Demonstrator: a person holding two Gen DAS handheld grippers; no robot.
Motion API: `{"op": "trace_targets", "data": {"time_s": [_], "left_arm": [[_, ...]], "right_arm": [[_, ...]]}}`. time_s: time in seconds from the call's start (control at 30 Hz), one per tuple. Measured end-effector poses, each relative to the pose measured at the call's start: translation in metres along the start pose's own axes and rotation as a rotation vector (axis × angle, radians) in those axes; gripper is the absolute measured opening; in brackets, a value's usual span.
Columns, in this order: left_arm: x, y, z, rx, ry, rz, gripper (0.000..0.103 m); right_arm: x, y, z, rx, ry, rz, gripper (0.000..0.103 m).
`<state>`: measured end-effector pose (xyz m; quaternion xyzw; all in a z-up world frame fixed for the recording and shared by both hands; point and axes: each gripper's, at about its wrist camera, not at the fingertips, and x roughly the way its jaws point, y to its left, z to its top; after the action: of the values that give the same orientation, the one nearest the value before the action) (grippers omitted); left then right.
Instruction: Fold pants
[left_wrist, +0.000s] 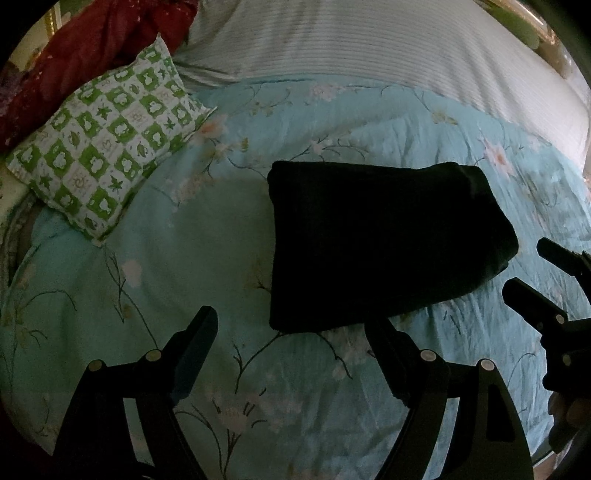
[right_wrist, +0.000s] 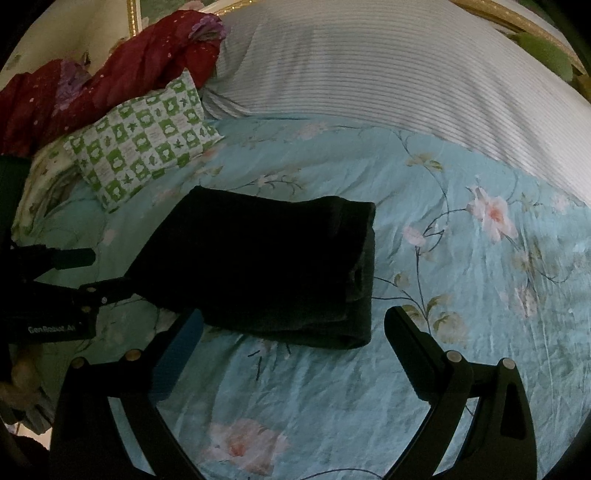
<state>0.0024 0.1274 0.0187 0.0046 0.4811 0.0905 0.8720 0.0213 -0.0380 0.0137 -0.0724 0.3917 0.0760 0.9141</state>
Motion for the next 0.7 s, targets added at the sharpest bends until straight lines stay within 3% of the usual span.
{"op": "trace_targets", "data": {"time_s": [0.7], "left_arm": [[0.011, -0.003, 0.029, -0.024, 0.023, -0.006, 0.082]], "right_arm": [[-0.002, -0.024, 0.014, 0.08, -0.021, -0.001, 0.099]]}}
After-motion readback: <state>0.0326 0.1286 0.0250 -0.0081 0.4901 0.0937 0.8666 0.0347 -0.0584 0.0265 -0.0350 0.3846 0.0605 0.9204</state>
